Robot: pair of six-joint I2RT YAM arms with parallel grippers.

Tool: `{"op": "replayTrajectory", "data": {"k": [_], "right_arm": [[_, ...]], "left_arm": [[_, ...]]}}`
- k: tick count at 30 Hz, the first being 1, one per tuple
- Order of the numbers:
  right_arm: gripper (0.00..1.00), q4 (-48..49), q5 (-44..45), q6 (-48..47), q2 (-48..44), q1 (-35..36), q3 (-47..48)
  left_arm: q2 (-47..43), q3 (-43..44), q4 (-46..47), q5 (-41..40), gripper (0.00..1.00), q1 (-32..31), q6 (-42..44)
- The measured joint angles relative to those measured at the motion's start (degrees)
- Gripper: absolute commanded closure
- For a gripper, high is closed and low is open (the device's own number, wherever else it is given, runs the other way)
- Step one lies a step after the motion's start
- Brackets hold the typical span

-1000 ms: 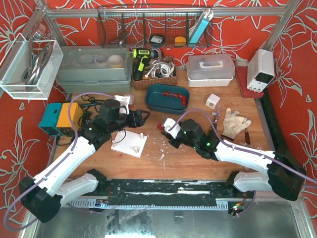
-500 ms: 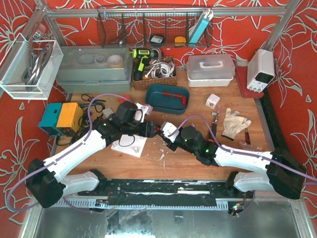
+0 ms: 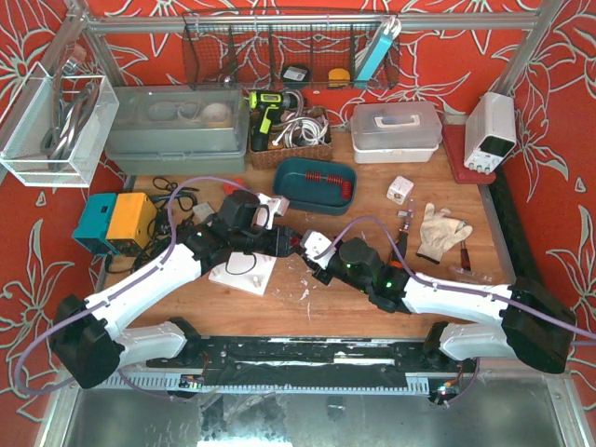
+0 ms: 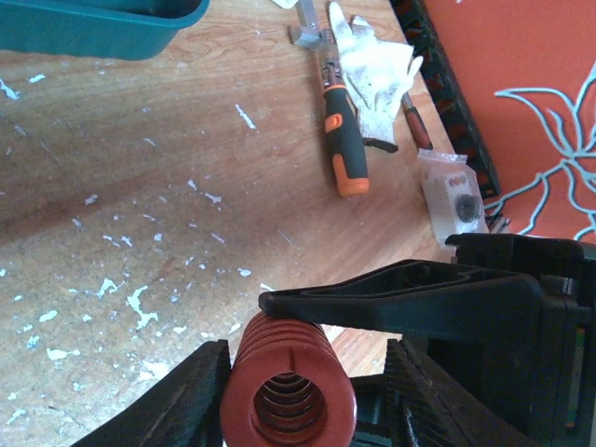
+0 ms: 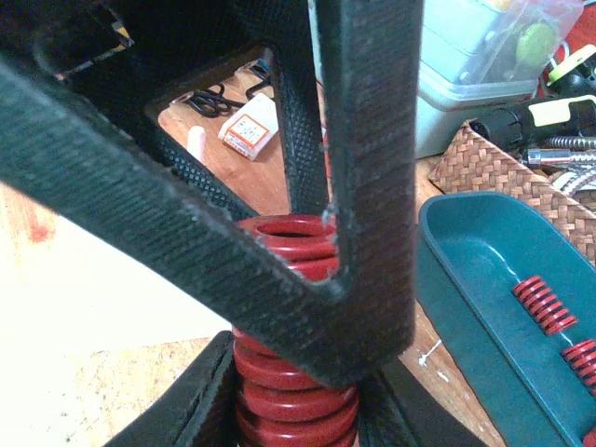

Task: Install the large spring

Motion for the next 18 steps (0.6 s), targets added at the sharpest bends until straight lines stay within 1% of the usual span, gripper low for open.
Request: {"op": "replayTrajectory", "data": {"k": [2,6,7,9,10,11,12,14,16,17,18], "right_arm": [[1.00,0.00,0.26,-0.24,0.00,0.09,0.00],[1.00,0.00,0.37,-0.68,0.09,0.11,0.00],[0.95,0.00,0.39,-0.70,0.26,0.13,0.00],[0.79,0.07,0.50,-0.74,0.63,0.24,0.02],[0.66,0.11,0.63,-0.72,0.76,0.33,0.02],[0.56,0.13,0.74,-0.70,0.83,0.33,0.02],[0.47,0.13,0.83,-0.66,0.85,0.33,0.02],[0.24,0.11,1.49,-0.35,0.83,0.44,0.02],[0.08,-0.04,2.75,0.50,0.59,0.46,0.02],[0.02,-0.20,3.56,0.85,0.24,0.46,0.02],[0.01,-0.46,4.35,1.49,-0.24,0.44,0.02]], "left_arm": [[0.15,0.00,-0.15,-0.20,0.62,0.02,0.07],[0.31,-0.02,-0.61,-1.16,0.83,0.09,0.00],[0.31,-0.04,-0.74,-1.33,0.88,0.07,0.48],[0.31,-0.11,-1.09,-1.60,0.94,0.07,-0.11],[0.33,-0.11,-1.31,-1.73,0.97,0.04,-0.15],[0.33,-0.11,-1.49,-1.77,0.99,0.02,-0.17],[0.33,-0.11,-1.62,-1.88,1.00,0.00,-0.20],[0.31,-0.09,-2.21,-3.13,1.00,-0.07,-0.28],[0.28,-0.09,-4.20,-5.42,1.00,-0.07,-0.42],[0.22,-0.09,-5.31,-6.97,1.00,-0.07,-0.46],[0.02,-0.09,-6.47,-8.55,1.00,-0.07,-0.68]]}}
